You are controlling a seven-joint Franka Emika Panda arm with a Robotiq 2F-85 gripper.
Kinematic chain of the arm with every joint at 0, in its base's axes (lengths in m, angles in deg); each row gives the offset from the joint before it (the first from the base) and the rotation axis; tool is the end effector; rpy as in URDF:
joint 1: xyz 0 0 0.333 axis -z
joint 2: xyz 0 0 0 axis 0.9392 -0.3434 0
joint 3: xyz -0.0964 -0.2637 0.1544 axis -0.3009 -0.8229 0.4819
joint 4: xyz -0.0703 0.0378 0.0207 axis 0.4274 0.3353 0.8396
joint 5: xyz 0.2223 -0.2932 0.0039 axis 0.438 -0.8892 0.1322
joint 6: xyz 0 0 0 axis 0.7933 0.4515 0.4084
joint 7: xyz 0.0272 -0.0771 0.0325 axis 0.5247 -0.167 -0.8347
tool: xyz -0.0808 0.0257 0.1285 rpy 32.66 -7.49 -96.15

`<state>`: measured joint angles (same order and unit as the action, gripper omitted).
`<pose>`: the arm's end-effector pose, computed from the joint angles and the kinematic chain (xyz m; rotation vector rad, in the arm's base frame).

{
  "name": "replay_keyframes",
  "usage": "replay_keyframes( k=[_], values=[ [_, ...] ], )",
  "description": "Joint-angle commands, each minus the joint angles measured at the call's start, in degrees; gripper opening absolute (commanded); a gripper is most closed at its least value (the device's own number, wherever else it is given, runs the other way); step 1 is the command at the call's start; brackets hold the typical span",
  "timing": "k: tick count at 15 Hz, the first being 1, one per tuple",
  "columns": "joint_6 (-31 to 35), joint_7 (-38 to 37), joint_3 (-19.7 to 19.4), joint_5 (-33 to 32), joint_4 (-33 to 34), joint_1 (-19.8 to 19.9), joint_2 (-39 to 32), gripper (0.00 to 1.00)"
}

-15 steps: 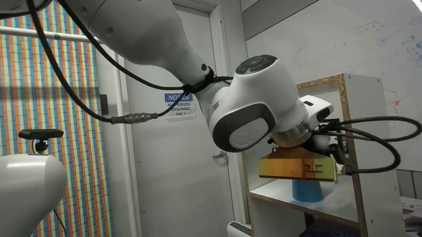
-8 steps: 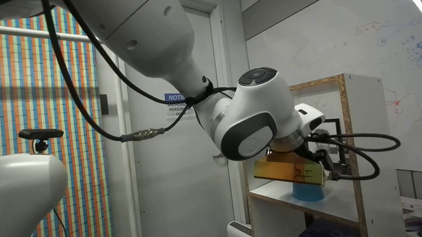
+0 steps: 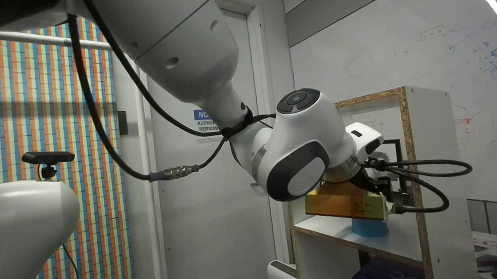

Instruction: Remove the cup from the shelve and put it on top of the cabinet

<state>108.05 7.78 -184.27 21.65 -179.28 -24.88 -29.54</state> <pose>0.5671 -0.1775 0.3360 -2.7972 -0.4495 -1.2551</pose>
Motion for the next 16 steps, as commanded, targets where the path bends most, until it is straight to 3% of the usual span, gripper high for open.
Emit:
replay_keyframes(
  k=[1, 5, 7, 14, 16],
  values=[
    [0.84, -3.2, 0.8, -2.32, -0.27, 1.14, -0.38, 0.45],
    [-2.23, -6.32, 7.12, -1.96, -4.4, 8.24, -2.84, 0.45],
    [-4.92, -7.78, 13.66, -1.72, -7.37, 15.13, -3.42, 0.45],
    [-13.86, -14.14, 40.76, -0.3, -16.44, 45.44, -7.57, 0.45],
    [-16.38, -19.53, 47.6, -6.9, -16.2, 54.24, -8.14, 0.45]
  ],
)
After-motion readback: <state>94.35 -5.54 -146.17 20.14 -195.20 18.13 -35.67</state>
